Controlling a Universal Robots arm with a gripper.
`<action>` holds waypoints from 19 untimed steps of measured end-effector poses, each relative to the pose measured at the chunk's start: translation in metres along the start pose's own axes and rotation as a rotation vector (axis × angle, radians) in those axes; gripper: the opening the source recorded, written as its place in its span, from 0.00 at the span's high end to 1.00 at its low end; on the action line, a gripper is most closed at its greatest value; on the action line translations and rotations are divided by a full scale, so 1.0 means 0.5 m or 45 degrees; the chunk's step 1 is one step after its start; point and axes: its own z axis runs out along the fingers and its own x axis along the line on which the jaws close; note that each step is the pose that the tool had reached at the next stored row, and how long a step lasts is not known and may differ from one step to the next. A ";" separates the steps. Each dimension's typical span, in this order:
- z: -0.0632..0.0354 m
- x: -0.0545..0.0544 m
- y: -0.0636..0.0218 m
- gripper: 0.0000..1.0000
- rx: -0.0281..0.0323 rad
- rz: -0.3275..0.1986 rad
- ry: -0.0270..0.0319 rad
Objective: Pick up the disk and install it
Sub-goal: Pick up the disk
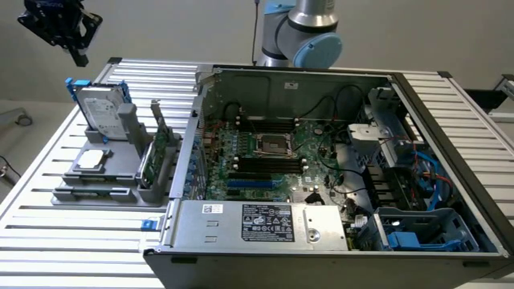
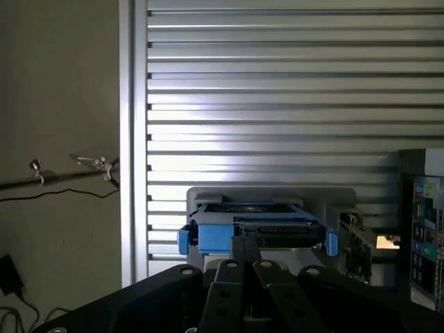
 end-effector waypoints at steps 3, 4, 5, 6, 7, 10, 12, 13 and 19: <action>0.001 0.000 0.000 0.89 0.0014 -0.068 0.0030; 0.002 0.000 0.000 0.89 0.0020 -0.093 0.0042; 0.002 0.000 0.000 0.89 0.0025 -0.116 0.0052; 0.002 0.000 0.000 0.89 0.0030 -0.139 0.0062; 0.003 0.000 0.000 0.89 0.0035 -0.162 0.0073; 0.004 0.000 0.000 0.89 0.0050 -0.231 0.0105; 0.004 0.000 0.000 0.89 0.0060 -0.276 0.0126; 0.005 0.000 0.000 0.89 0.0066 -0.299 0.0136; 0.007 0.000 0.000 0.89 0.0097 -0.439 0.0200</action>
